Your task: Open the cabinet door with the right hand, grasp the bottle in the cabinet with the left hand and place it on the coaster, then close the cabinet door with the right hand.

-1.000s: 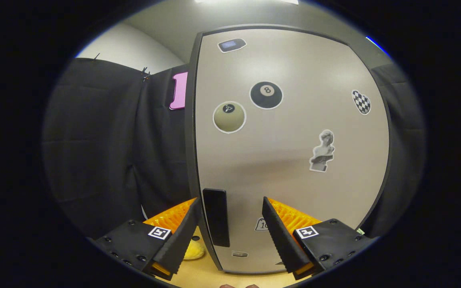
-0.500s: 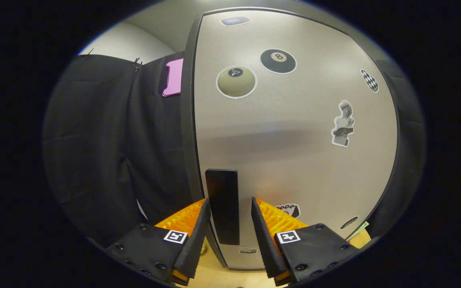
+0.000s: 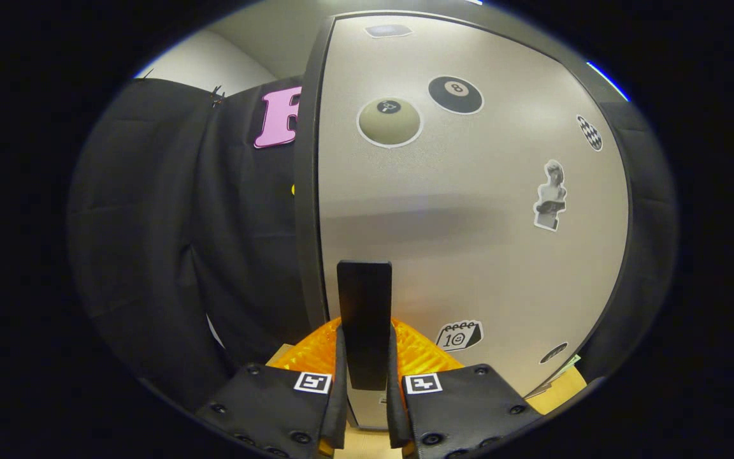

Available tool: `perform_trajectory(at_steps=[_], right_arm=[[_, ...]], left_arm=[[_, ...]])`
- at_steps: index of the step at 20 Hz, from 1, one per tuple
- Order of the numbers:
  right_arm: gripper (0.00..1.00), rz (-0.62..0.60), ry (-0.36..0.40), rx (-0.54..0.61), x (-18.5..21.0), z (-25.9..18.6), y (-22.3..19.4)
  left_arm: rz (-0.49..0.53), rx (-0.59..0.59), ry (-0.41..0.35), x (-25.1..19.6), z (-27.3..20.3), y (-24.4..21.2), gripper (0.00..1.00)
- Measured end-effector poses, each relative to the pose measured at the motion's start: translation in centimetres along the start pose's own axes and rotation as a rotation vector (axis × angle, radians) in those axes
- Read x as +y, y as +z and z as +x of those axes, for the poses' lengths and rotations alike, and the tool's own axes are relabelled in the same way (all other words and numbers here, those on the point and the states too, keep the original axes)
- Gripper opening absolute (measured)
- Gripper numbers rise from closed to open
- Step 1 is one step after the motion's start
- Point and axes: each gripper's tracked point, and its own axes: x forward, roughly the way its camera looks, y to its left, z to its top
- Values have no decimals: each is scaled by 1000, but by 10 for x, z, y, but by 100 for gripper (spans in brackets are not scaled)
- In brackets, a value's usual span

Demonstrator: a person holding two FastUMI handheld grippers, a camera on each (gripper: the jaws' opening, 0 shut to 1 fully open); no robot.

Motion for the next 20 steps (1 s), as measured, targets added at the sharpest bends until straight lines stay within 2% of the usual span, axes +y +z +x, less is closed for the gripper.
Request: perform_trajectory(at_steps=[2,3,4,5,6,7,9,10,11,12,15,16,17,20], right_arm=[[23,23,30,-20,1,-2,1],[18,12,41,-26,2,-1,3],[17,0,47,-20,2,-3,0],[9,-6,56,-16,1,-4,0],[11,-4,69,-15,2,-6,0],[11,0,80,-14,3,-9,-1],[11,-4,99,-20,4,-20,-1],[11,-8,110,-23,6,-27,-1],[8,-8,121,-31,7,-35,0],[11,-1,134,-35,8,-42,1],[11,1,167,-42,3,-52,-3],[8,3,174,-43,1,-56,-3],[11,9,179,-42,0,-61,-2],[8,-8,176,-67,-3,-72,-3]], left_arm=[[-2,1,2,1,-1,-3,93],[1,4,3,2,1,-5,93],[3,8,2,3,2,-5,93],[3,10,2,2,2,-5,93],[1,8,-1,1,3,-3,89],[1,6,-5,0,5,-2,93],[7,2,-17,-7,6,2,93],[13,2,-23,-11,6,2,89],[19,1,-30,-15,5,1,90],[24,2,-38,-20,3,0,92],[30,12,-66,-34,-6,-4,93],[32,11,-77,-39,-7,-4,93],[37,9,-87,-45,-7,-1,93],[56,0,-116,-60,-11,3,93]])
